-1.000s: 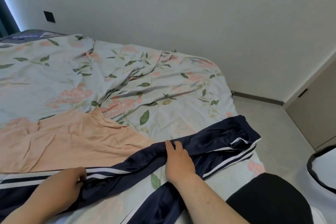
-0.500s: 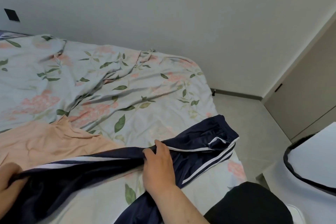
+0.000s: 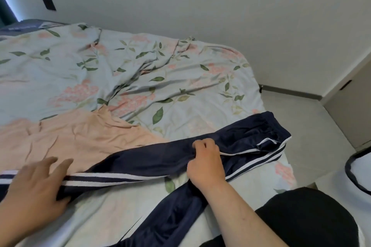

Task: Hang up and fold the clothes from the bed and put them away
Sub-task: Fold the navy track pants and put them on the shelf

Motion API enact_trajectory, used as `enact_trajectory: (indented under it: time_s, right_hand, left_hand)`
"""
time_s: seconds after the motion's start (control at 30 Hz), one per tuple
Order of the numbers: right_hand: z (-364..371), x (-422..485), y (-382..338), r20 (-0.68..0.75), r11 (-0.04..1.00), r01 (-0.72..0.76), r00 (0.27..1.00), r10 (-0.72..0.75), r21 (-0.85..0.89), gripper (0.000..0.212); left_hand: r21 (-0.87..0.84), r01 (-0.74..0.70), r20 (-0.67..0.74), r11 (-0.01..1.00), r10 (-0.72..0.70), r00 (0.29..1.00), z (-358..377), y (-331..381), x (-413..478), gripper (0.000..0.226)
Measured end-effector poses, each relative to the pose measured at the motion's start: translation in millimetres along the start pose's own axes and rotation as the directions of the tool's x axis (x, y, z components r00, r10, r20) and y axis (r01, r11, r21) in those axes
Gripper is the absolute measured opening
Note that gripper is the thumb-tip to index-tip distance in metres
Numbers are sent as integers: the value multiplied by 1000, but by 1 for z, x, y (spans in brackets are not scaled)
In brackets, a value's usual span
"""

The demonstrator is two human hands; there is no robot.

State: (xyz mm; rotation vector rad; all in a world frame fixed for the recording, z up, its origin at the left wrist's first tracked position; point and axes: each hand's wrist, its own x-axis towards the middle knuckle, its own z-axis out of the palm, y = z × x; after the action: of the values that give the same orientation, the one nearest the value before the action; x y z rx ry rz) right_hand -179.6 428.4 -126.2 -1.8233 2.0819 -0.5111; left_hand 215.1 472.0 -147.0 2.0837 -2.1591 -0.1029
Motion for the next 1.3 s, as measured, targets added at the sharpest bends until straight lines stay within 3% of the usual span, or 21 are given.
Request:
enact_trajectory:
  time_s: [0.07,0.13,0.2,0.23,0.37,0.47,0.53,0.6,0.67,0.7,0.77,0.8,0.83,0.9,0.93,1.03,1.1,1.17,1.2,1.27,1.3]
  right_hand:
    - [2,-9,-5,61,991,125,990,-128,49,24]
    - [5,-21,-6,300,979,202,933,-200,24,22]
    - [6,-32,-3,525,961,257,835,-167,-103,34]
    - [6,-36,0,565,941,291,812,-149,-170,41]
    - [1,-46,7,574,914,342,802,-164,-217,58]
    - [-9,-50,16,571,942,271,813,-115,-197,71]
    - [-14,-52,21,585,931,290,804,-110,-223,83]
    - [-16,-53,24,594,913,309,799,-98,-265,89]
    - [-13,-52,26,565,921,296,818,-107,-255,76]
    - [-11,-51,26,540,929,287,833,-123,-232,68]
    - [-8,-48,26,495,939,278,856,-147,-201,60]
    - [-7,-46,26,479,942,273,865,-152,-195,58]
    - [-5,-43,27,466,940,279,870,-162,-194,55]
    - [-4,-36,23,450,926,318,870,-199,-204,47]
    - [-3,-32,21,453,917,341,864,-219,-208,43]
    - [1,-19,14,493,910,358,842,-218,-208,35]
    - [3,-13,16,480,936,303,857,-186,-179,26]
    - [7,-8,18,456,952,263,874,-166,-156,21]
    - [8,-5,19,450,950,265,878,-165,-168,21]
    - [11,-1,23,447,935,290,877,-174,-204,25]
    - [11,0,25,461,930,299,870,-174,-214,25]
  left_hand:
    - [-24,-7,41,1000,8,999,-28,30,-23,65]
    - [-182,-214,55,960,227,972,-15,49,-56,48]
    - [-165,-380,95,910,399,912,-5,66,-82,32]
    - [-103,-489,28,866,494,869,10,69,-91,19]
    - [-160,-533,26,831,543,839,27,78,-98,28]
    - [-166,-204,249,965,242,938,20,62,-82,31]
    - [-220,-101,391,970,182,902,21,41,-79,17]
    - [-219,-36,464,975,137,875,18,37,-64,14]
    - [-120,32,386,992,17,922,15,47,-42,23]
    - [-26,-98,311,995,101,945,14,57,-38,35]
    - [-155,-198,320,968,239,917,2,89,-49,48]
    - [-149,-258,357,955,295,886,0,104,-55,46]
    - [-79,-399,294,914,403,867,10,113,-60,40]
    - [-114,-458,284,882,470,836,17,120,-61,39]
    - [-170,-405,284,898,439,853,18,122,-60,33]
    - [-320,-43,399,946,176,900,11,99,-32,19]
    - [-513,239,580,824,128,805,3,83,-24,12]
    - [-644,331,677,690,312,667,7,68,-33,32]
    - [-604,523,748,601,201,632,12,67,-34,45]
    - [-433,593,849,679,86,521,25,72,-33,48]
    - [-478,474,806,739,156,570,35,65,-30,50]
